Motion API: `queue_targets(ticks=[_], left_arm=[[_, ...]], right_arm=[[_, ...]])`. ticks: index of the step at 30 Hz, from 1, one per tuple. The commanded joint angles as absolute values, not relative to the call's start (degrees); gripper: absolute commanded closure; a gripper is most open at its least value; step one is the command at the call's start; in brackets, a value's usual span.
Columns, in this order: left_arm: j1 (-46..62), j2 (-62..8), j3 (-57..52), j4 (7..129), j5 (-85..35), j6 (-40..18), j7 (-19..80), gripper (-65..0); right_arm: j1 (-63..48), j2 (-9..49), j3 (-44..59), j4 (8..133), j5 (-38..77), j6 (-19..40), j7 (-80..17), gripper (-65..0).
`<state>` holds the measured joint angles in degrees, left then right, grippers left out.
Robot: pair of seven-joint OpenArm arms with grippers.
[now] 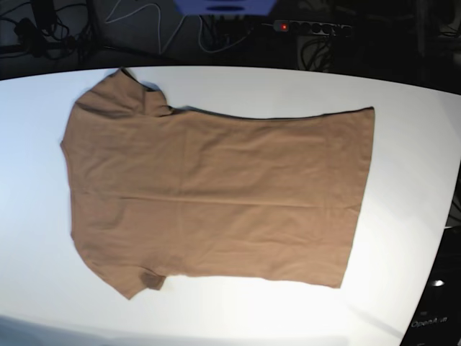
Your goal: Fold the T-shirt properly
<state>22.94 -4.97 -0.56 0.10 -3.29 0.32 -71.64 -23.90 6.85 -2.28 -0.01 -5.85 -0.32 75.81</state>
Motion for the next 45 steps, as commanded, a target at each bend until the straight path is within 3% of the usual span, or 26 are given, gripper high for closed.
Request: queue_targets(ticks=[1,9,13,21,28,38,45], left_arm=[[24.75,-5.23,-0.75,0.0,-3.38,0.66,-75.47,-1.1],[29.93,-4.97,-10.77,4.09,-3.03,0.22,-75.56,-1.1],[33.71,-4.97,-9.8,12.26,-2.95,0.13,-75.56,-1.1],[49.27,-4.79,-7.6,42.77,-3.12,0.13,-74.07,-1.1],[60.26,-4.7,-7.6,71.08,-3.3,0.13,-59.03,-1.1],[61.93,-5.23,-7.96,95.69,-3.3,0.13,-31.43,-1.1],[61.67,-5.23,-8.13,97.36,-3.3,0.13,-27.21,-1.1]], right_arm=[[-24.48,7.25,-2.15,0.04,-5.85,-0.66,77.76,-0.1],[-26.24,7.69,-2.07,0.22,-5.85,-0.66,77.93,-0.1],[-30.73,7.78,-2.07,8.57,-5.85,-0.66,77.93,-0.1],[-45.85,7.78,-1.89,37.49,-5.93,-0.66,77.49,-0.1],[-54.11,7.52,1.63,54.81,-6.02,-0.48,77.05,-0.1],[-56.75,8.22,6.73,84.18,-5.93,1.1,54.02,-0.1],[-54.99,8.13,7.96,99.21,-2.51,5.23,39.6,-0.3]])
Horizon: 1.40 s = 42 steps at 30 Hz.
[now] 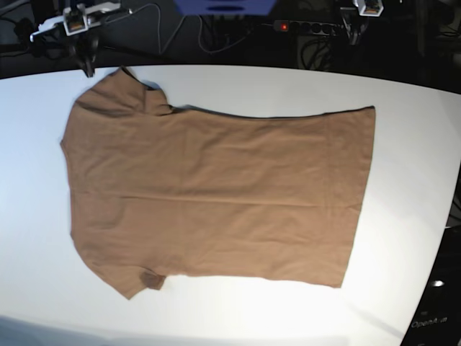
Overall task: Fold the T-shirt properly
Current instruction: 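Move the right gripper to the shirt's shoulder corner and grasp it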
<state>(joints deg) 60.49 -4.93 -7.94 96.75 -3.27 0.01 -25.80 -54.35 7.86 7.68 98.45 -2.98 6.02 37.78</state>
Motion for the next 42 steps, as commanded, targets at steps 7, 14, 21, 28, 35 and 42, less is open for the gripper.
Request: queue_targets(ticks=[7,14,21,28,35,42], left_arm=[[61.67,-5.14,-10.33,97.27,-3.21,0.13,-27.12,-1.1],[61.67,-4.97,-13.32,97.27,-3.21,0.13,-27.03,-1.1],[61.67,-5.14,-13.67,97.1,-3.21,0.13,-27.03,-1.1],[61.67,-5.14,-13.67,97.19,-3.21,0.13,-27.03,-1.1],[61.58,-5.14,-13.67,97.1,-3.21,0.13,-27.03,-1.1],[60.0,-4.97,-13.67,96.75,-3.12,0.13,-27.03,-1.1]], right_arm=[[-52.53,8.48,11.12,108.35,18.07,24.66,19.82,-8.4],[-48.04,8.57,22.11,110.99,36.62,40.0,-0.48,-16.0],[-38.02,8.57,39.43,110.73,47.52,40.0,-30.29,-19.7],[-25.19,8.75,52.09,108.7,48.66,40.0,-64.92,-28.4],[-15.87,14.11,52.62,96.4,48.75,40.0,-80.0,-34.2],[-15.16,15.87,44.35,94.9,49.01,40.0,-80.0,-34.2]])
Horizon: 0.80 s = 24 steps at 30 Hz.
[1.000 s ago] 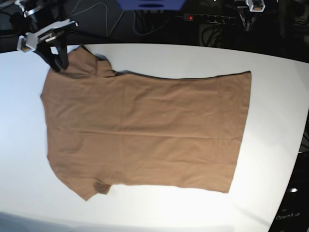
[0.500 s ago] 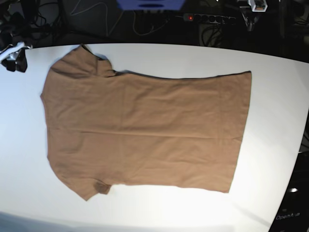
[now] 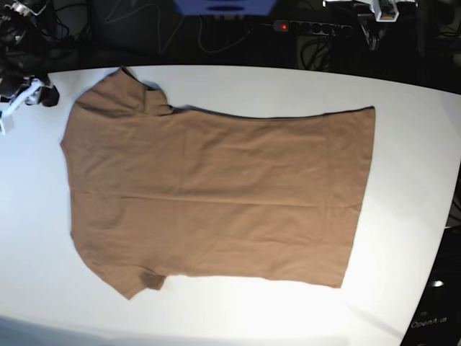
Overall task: Fold the T-shirt properly
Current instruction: 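Move the right gripper to the shirt's shoulder corner and grasp it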
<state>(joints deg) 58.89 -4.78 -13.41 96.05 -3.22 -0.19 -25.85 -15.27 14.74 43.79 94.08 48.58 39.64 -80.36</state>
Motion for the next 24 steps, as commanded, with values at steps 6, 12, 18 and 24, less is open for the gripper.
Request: queue_targets(ticks=[6,12,18,24], left_arm=[[59.82,-4.88,-13.67,96.75,-3.03,0.13,-27.03,-1.1],[58.86,-4.88,-13.67,96.75,-2.95,0.13,-27.03,-1.1],[58.86,-4.88,-13.67,96.75,-2.95,0.13,-26.95,-1.1],[58.86,-4.88,-13.67,97.01,-2.95,0.22,-26.95,-1.1]], right_arm=[[-14.11,14.64,42.07,94.9,49.01,40.0,-80.0,-34.4],[-12.26,13.85,41.54,94.81,49.1,40.0,-80.0,-34.4],[-10.33,13.76,39.6,94.81,49.1,40.0,-80.0,-34.4],[-10.33,12.0,39.34,94.73,49.01,40.0,-80.0,-34.4]])
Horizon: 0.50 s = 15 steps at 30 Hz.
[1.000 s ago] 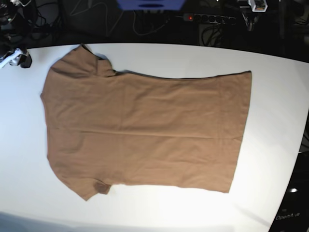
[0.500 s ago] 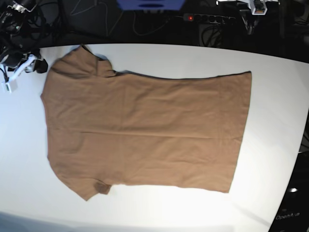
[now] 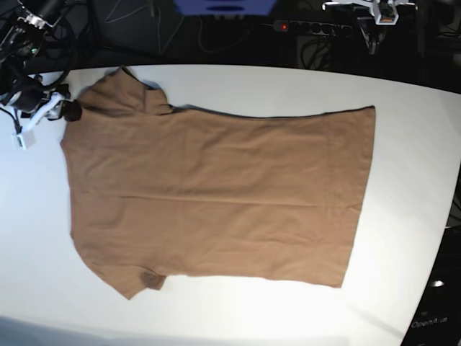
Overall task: Fold the T-shirt properly
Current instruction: 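Move the right gripper to the shirt's shoulder corner and grasp it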
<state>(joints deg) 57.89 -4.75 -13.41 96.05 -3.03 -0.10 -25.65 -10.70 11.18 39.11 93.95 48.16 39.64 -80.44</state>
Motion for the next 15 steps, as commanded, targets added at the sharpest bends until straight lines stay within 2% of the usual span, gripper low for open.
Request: queue_targets(ticks=[1,8,15], left_arm=[[58.86,-4.88,-13.67,97.1,-2.95,0.22,-26.95,-1.1],[58.86,-4.97,-13.67,97.27,-3.03,0.22,-26.95,-1.1],[58.86,-4.79,-14.29,97.27,-3.03,0.22,-26.95,-1.1]], right_arm=[[-10.33,11.47,39.34,94.46,48.92,40.0,-80.0,-34.4],[-9.1,11.38,39.16,86.81,48.75,40.0,-80.0,-34.4],[-9.1,10.95,38.81,86.2,48.75,40.0,-80.0,-34.2]])
